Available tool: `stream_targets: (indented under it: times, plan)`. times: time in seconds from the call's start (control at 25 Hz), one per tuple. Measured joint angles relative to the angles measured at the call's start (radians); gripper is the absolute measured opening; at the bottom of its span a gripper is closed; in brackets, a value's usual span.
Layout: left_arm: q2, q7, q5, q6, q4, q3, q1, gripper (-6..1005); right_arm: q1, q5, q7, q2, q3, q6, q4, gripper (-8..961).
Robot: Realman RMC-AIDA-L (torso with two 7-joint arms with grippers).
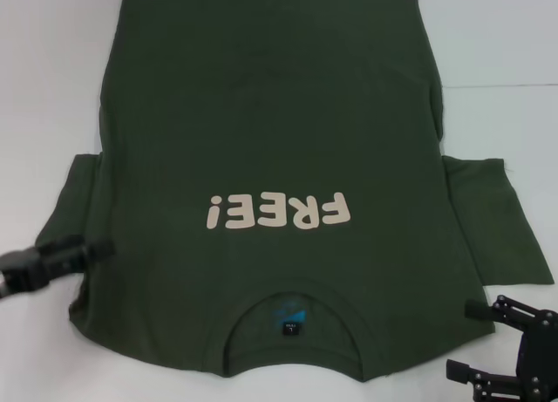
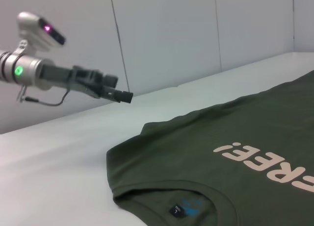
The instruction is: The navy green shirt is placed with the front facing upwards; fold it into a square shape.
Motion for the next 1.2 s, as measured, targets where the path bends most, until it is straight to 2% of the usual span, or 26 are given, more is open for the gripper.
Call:
stream_targets:
  times: [0.08,0.24,0.44,0.56,0.92,1.2]
  plan:
    - [0.019,-0.169,0.021,-0.025,0.019,0.001,-0.026,933,0.0,0.0,0.002,0.0,0.0,-0.001,0.0,928]
    - [0.042,-0.474,0.114,-0.113,0.057,0.009,-0.068,933,0.0,-0.002,0.005,0.0,0.0,-0.003,0.0,928]
    - [0.073,-0.668,0.313,-0.205,0.063,0.018,-0.135,932,0.0,-0.004,0.007,0.0,-0.001,-0.005,0.0,928]
    - [0.081,-0.71,0.367,-0.245,0.062,0.019,-0.159,932,0.0,-0.005,0.01,0.0,-0.003,-0.006,0.0,928]
    - [0.079,-0.73,0.355,-0.302,0.059,0.022,-0.173,933,0.0,-0.005,0.01,0.0,-0.006,-0.005,0.0,928]
    - [0.069,-0.778,0.364,-0.345,0.056,0.103,-0.183,909,0.0,-0.004,0.011,0.0,0.0,-0.006,0.0,927]
